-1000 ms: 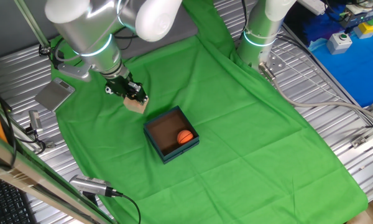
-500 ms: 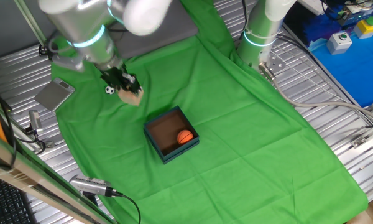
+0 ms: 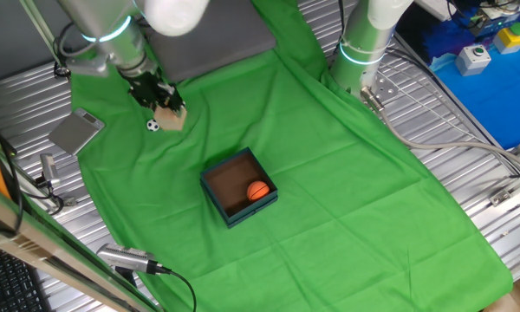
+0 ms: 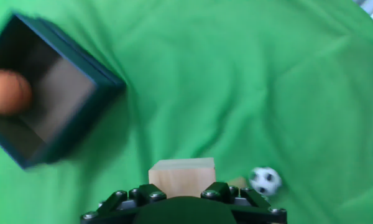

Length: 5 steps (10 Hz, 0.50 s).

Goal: Take everything out of the gift box

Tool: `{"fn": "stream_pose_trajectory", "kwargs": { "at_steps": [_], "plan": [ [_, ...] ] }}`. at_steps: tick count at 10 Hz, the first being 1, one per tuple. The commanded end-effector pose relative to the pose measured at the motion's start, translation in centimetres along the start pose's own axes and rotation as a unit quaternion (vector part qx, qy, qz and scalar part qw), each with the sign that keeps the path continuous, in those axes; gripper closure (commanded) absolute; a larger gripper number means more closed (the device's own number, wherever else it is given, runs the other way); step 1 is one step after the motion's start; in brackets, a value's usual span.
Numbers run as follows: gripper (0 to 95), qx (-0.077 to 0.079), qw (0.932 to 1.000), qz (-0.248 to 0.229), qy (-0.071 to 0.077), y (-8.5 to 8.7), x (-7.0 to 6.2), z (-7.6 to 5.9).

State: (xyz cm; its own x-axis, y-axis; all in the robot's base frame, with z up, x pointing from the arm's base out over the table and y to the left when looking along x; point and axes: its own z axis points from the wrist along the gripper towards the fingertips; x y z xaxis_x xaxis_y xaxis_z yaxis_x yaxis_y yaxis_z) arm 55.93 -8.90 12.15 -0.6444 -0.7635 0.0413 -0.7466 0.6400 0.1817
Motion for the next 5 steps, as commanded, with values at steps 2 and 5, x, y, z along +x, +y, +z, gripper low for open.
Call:
{"fn": "stream_pose_trajectory", "kwargs": {
  "at_steps": [2,5],
  "plan": [
    [95.0,0.01,0.9997,-0.022,-0.007,-1.8,2.0,1.1],
    [95.0,0.012,0.9993,-0.035,-0.008,-2.2,3.2,1.4]
  ]
}}
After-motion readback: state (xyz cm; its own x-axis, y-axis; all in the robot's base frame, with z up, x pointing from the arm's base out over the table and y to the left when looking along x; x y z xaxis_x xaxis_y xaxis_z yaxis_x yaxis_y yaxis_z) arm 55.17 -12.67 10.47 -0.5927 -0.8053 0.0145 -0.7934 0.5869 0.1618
